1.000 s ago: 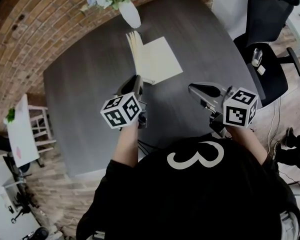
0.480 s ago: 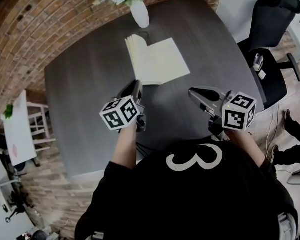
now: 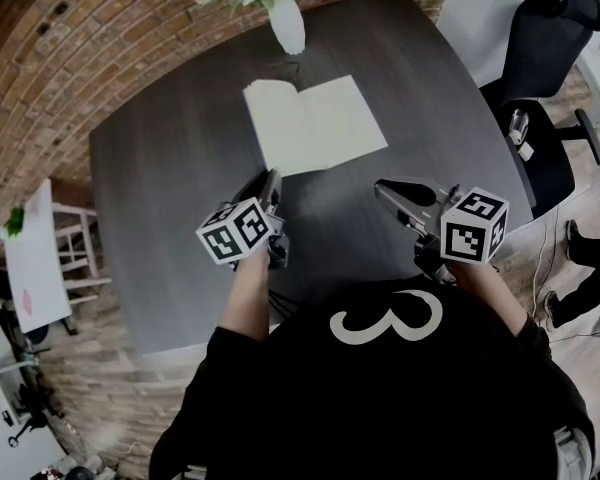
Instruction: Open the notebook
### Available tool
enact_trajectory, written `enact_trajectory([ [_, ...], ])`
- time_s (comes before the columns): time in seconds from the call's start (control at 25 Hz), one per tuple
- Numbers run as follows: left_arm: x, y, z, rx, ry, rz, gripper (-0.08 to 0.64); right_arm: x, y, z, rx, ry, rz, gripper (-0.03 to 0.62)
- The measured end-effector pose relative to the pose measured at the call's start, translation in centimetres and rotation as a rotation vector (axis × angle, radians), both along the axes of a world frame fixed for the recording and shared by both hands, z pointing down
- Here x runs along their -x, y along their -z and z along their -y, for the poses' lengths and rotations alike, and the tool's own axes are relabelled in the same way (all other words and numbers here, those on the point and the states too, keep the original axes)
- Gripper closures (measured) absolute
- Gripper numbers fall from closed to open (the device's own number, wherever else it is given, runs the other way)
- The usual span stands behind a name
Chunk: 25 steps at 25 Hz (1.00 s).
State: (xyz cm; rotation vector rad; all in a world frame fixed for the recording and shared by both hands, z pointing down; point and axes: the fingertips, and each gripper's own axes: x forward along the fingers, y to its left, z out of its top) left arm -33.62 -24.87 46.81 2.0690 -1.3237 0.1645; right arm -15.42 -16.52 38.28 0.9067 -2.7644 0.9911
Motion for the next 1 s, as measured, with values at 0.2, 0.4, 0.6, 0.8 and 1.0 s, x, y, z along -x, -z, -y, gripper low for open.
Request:
enact_trajectory([
  [0.2,1.0,-1.5,-0.1,0.025,0.013,-0.027,0.474,0.1,-0.7,-0.4,0.009,-0.011,-0.002,0.591],
  [0.4,1.6,-4.1,-0.7,0.106,0.038,-0.110,0.459,0.1,-1.6,-0.9,0.026,-0.023,0.000,0.591],
  [0.6,2.5,-5.6,-0.9,0.166,0.081,-0.210,0.463,0.2,-2.1,-1.2,0.040,-0.026,-0.001,0.591],
  [0.8,2.8,-6.8,-1.0,0.195,0.087,-0.215,0.463,0.1,-2.8,-1.4,0.054,-0.033,-0.005,0.591],
  [1.0,3.0,-7.4,-1.1,0.216,0.093,-0.185,0.459,0.3,-3.2,-1.4,0.065,-0.033,-0.005,0.591],
])
